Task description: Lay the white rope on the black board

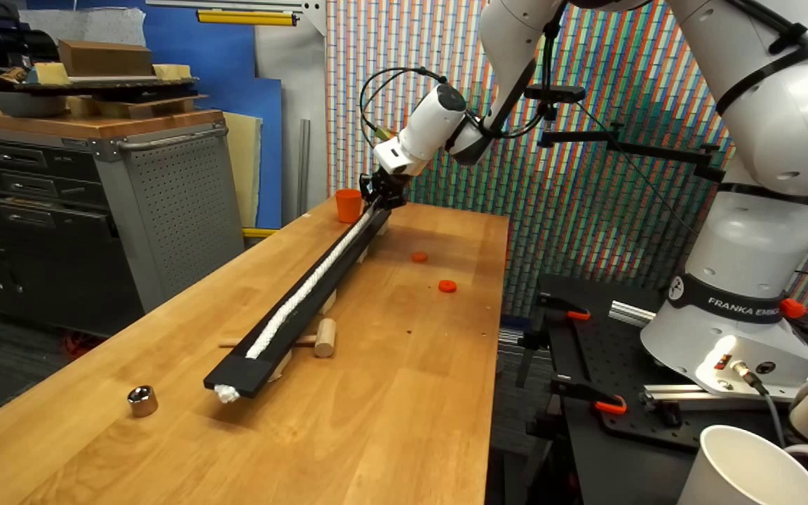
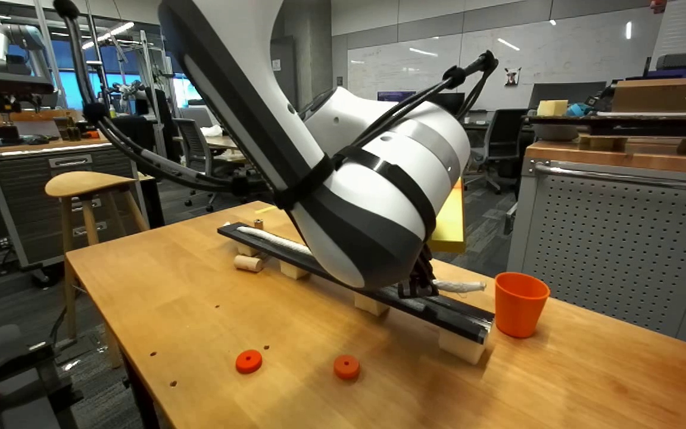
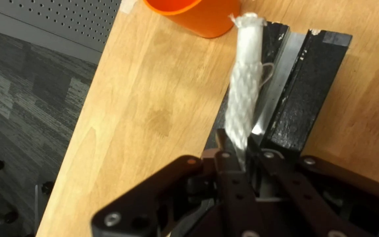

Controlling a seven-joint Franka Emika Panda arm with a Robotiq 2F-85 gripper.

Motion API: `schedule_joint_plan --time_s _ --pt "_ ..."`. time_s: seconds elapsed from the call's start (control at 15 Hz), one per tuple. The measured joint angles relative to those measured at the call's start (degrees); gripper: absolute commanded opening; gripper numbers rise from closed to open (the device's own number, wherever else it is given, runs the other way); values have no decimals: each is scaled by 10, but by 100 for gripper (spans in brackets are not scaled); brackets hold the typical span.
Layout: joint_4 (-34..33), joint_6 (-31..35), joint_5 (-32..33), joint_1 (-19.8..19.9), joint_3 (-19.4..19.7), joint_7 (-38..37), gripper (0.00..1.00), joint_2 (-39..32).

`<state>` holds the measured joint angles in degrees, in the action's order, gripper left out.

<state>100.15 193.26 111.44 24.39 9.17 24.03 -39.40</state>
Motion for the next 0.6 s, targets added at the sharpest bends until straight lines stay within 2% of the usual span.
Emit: schedule_joint_plan --time_s 0.4,0.53,0.6 --pt "-1 -33 -3 0 -3 -5 3 -12" --pt "-1 -40 -3 0 -5 -5 11 -12" --pt "-1 -43 -3 0 -5 -6 25 -12"
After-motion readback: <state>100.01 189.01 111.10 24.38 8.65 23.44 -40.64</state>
